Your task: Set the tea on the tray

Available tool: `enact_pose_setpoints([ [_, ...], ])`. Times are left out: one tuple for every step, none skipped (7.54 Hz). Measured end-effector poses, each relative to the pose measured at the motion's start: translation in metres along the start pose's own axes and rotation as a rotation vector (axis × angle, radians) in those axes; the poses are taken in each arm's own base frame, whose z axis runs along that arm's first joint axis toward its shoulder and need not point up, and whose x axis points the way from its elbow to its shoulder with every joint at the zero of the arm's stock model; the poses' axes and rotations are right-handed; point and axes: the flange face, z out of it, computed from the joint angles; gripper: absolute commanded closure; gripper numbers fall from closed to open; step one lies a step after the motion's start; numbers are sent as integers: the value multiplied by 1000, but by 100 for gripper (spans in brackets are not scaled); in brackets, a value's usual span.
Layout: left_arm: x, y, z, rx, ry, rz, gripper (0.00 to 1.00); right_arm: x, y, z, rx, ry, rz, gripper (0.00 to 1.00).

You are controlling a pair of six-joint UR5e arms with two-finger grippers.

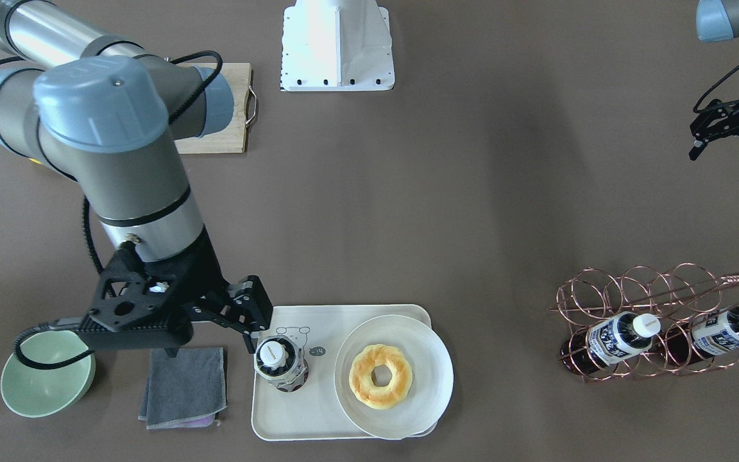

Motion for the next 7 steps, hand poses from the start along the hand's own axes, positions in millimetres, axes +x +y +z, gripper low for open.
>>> enact_pose_setpoints([
  [-3, 1, -3, 2, 4, -7, 1, 54, 14, -11, -44, 18, -7, 0],
  [-9, 3, -8, 0, 26, -22, 1, 119, 29, -23, -97, 32, -16, 0],
  [-27, 8, -18, 0, 47, -36, 1, 193, 53, -39, -135, 51, -33, 0],
  [-54, 17, -28, 2, 57, -39, 1, 263, 82, -54, -157, 80, -68, 0],
  [-83, 26, -38, 10, 61, -52, 1, 333, 112, -68, -185, 123, -113, 0],
  [-112, 36, -50, 21, 48, -66, 1, 406, 139, -79, -225, 174, -166, 0],
  [-137, 46, -64, 25, 24, -59, 1, 476, 154, -91, -262, 215, -215, 0],
])
